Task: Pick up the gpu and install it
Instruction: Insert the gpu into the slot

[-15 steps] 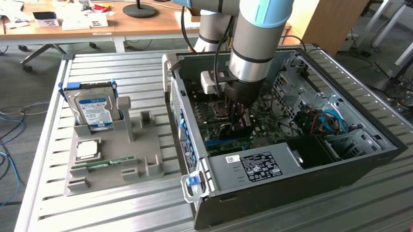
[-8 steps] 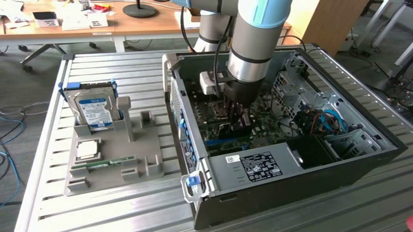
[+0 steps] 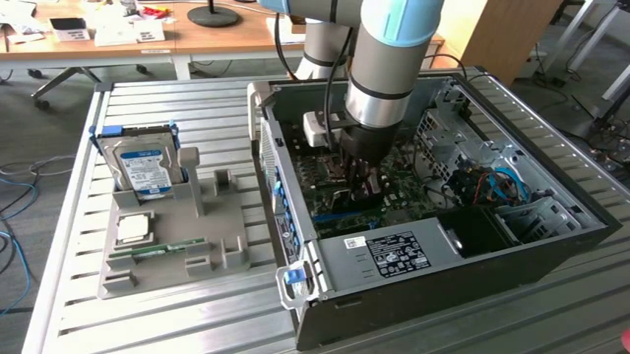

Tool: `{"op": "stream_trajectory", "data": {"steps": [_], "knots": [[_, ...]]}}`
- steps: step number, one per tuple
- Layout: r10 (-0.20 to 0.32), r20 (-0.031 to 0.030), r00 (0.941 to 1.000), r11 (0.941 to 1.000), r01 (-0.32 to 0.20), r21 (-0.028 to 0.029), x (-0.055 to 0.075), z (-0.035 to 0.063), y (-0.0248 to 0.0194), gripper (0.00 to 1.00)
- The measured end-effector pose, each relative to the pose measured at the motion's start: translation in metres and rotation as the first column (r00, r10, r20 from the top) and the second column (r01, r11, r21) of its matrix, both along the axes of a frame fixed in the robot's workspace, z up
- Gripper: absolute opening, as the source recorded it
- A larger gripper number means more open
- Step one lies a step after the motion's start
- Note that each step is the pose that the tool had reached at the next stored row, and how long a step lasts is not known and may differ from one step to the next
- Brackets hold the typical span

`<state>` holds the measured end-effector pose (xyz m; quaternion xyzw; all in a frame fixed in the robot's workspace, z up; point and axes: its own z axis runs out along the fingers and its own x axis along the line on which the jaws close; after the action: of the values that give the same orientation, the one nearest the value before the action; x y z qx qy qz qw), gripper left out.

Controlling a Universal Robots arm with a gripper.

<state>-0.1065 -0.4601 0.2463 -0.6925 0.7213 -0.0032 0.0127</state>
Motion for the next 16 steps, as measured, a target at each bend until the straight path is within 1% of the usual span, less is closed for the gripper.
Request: {"op": "stream_trajectory", "data": {"steps": [7,16], "knots": [[0.0,0.0003,1.0,1.0,0.0,0.0007,0.0,-0.0004,0.0003,0.27],[0.0,-0.0001,1.0,1.0,0.0,0.0,-0.0003,-0.0003,0.0003,0.27]]}}
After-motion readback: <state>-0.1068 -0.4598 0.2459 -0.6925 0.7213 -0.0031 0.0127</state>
